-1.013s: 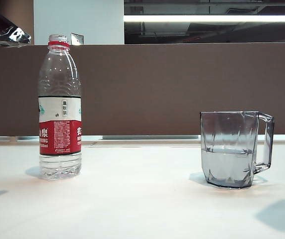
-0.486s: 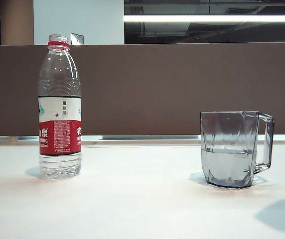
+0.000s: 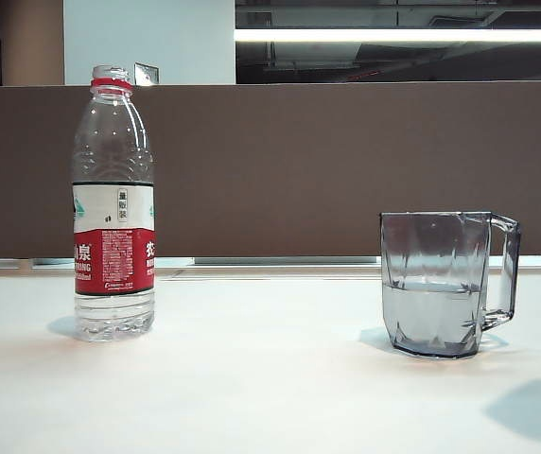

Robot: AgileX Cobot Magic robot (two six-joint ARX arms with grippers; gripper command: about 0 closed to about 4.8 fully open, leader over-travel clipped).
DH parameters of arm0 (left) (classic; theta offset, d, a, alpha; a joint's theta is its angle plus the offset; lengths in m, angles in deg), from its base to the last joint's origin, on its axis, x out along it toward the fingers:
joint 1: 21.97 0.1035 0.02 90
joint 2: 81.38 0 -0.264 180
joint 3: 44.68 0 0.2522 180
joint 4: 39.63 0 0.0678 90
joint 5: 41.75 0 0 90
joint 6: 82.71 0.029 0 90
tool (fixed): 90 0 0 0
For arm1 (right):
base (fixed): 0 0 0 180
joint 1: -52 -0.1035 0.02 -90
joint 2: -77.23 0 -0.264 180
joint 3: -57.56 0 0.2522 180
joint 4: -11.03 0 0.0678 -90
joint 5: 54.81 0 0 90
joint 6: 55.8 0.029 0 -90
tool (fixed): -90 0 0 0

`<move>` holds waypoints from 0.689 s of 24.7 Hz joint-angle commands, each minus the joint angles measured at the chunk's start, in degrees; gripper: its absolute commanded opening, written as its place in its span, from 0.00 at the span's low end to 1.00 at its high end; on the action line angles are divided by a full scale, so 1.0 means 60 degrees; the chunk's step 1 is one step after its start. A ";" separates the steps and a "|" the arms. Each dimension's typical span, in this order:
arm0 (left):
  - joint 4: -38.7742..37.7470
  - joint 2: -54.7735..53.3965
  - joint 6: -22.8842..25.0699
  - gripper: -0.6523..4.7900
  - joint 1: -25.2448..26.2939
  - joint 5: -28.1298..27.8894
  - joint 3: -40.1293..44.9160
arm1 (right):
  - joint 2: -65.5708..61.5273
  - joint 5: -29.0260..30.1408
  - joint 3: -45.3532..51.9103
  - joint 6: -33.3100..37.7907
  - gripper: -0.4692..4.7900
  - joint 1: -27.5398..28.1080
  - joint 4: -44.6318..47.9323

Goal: Pick up the mineral water bottle with the left hand on the table and pour water into the mug until it's half full.

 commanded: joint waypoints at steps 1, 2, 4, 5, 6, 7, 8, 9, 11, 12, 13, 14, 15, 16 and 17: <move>0.0783 -0.0007 0.0058 0.11 0.0120 0.0029 0.0390 | 0.0015 0.0004 -0.0062 0.0022 0.09 0.0000 0.0135; 0.0747 -0.0007 0.0084 0.11 0.0117 -0.0044 0.0375 | 0.0018 0.0004 -0.0062 0.0022 0.09 0.0000 0.0135; 0.0769 -0.0007 0.0255 0.11 0.0113 -0.0091 0.0379 | 0.0011 0.0004 -0.0062 0.0022 0.09 0.0000 0.0138; 0.0754 -0.0007 0.0386 0.11 0.0102 -0.0175 0.0379 | 0.0011 0.0004 -0.0058 0.0022 0.09 0.0000 0.0135; 0.0707 -0.0007 0.0514 0.11 0.0087 -0.0186 0.0379 | 0.0018 0.0004 -0.0062 0.0022 0.09 0.0000 0.0135; 0.0678 -0.0007 0.0506 0.11 0.0087 -0.0182 0.0379 | 0.0018 0.0004 -0.0058 0.0022 0.09 0.0000 0.0135; 0.0648 -0.0007 0.0506 0.11 0.0087 -0.0178 0.0379 | 0.0015 0.0004 -0.0058 0.0022 0.09 0.0000 0.0135; 0.0605 -0.0007 0.0503 0.11 0.0087 -0.0164 0.0379 | 0.0015 0.0004 -0.0058 0.0022 0.09 0.0000 0.0135; 0.0477 -0.0007 0.0503 0.11 0.0025 -0.0175 0.0379 | 0.0018 0.0004 -0.0062 0.0022 0.09 0.0000 0.0135; 0.0379 -0.0007 0.0503 0.11 -0.0051 -0.0186 0.0379 | 0.0015 0.0004 -0.0062 0.0022 0.09 0.0000 0.0135; 0.0226 -0.0007 0.0503 0.11 -0.0197 -0.0211 0.0379 | 0.0015 0.0004 -0.0062 0.0022 0.09 0.0000 0.0135; 0.0168 -0.0007 0.0503 0.11 -0.0277 -0.0262 0.0379 | 0.0015 0.0004 -0.0062 0.0022 0.09 0.0000 0.0135; 0.0164 -0.0007 0.0503 0.11 -0.0368 -0.0466 0.0379 | 0.0015 0.0004 -0.0058 0.0022 0.09 0.0000 0.0135; 0.0178 -0.0007 0.0503 0.11 -0.0390 -0.0627 0.0379 | 0.0015 0.0004 -0.0058 0.0022 0.09 0.0000 0.0135; 0.0175 -0.0007 0.0503 0.11 -0.0390 -0.0721 0.0379 | 0.0015 0.0004 -0.0058 0.0022 0.09 0.0000 0.0135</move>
